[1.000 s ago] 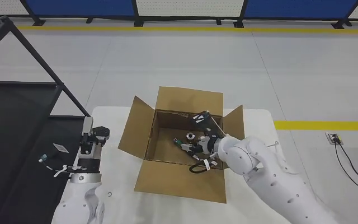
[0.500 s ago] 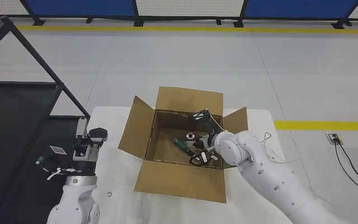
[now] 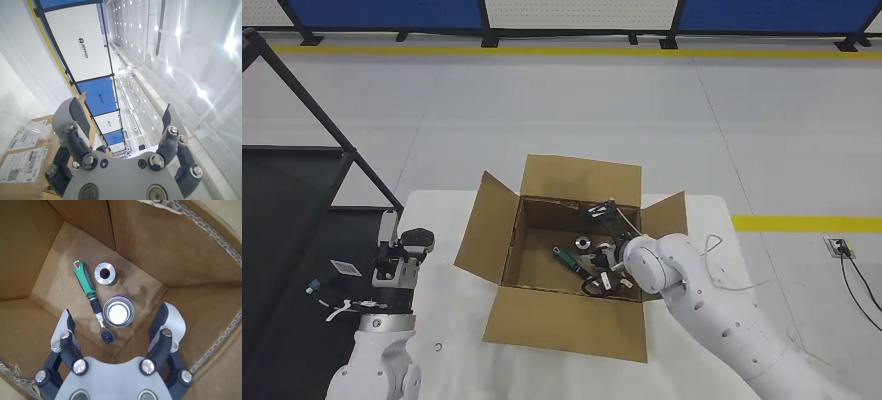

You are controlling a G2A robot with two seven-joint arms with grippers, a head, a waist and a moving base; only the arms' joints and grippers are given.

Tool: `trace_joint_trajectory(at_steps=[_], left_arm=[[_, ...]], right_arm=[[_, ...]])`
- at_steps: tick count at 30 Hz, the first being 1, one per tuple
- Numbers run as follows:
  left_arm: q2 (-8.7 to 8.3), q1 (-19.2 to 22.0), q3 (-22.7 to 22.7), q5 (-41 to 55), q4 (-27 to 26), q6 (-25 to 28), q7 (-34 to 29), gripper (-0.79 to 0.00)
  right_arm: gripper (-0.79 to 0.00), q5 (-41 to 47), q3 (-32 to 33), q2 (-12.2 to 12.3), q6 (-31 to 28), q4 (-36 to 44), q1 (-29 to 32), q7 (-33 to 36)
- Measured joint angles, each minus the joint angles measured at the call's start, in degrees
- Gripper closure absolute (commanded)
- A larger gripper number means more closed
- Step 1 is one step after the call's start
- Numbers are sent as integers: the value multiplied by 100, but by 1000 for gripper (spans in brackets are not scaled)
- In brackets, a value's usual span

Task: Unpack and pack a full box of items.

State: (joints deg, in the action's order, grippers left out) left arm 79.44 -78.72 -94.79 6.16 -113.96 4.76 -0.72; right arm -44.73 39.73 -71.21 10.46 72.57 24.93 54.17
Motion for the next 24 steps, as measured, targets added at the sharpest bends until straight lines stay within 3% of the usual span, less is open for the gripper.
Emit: trace_joint_trajectory(at_steps=[7, 15, 18, 20, 24], left_arm=[[0, 0, 0, 0, 0, 0, 0, -785], [0, 0, 0, 0, 0, 0, 0, -785], [0, 0, 0, 0, 0, 0, 0, -785], [0, 0, 0, 0, 0, 0, 0, -785], [0, 0, 0, 0, 0, 0, 0, -785]], right_arm=[[-742, -18, -21, -102, -46, -215, -53, 44], [-536, -45, -30, -208, -101, -415, -72, 68], [-388, -75, -29, -248, -61, -497, -87, 55], [-332, -105, -30, -277, -7, -531, -96, 53], [-37, -119, -4, -319, -6, -552, -104, 39]])
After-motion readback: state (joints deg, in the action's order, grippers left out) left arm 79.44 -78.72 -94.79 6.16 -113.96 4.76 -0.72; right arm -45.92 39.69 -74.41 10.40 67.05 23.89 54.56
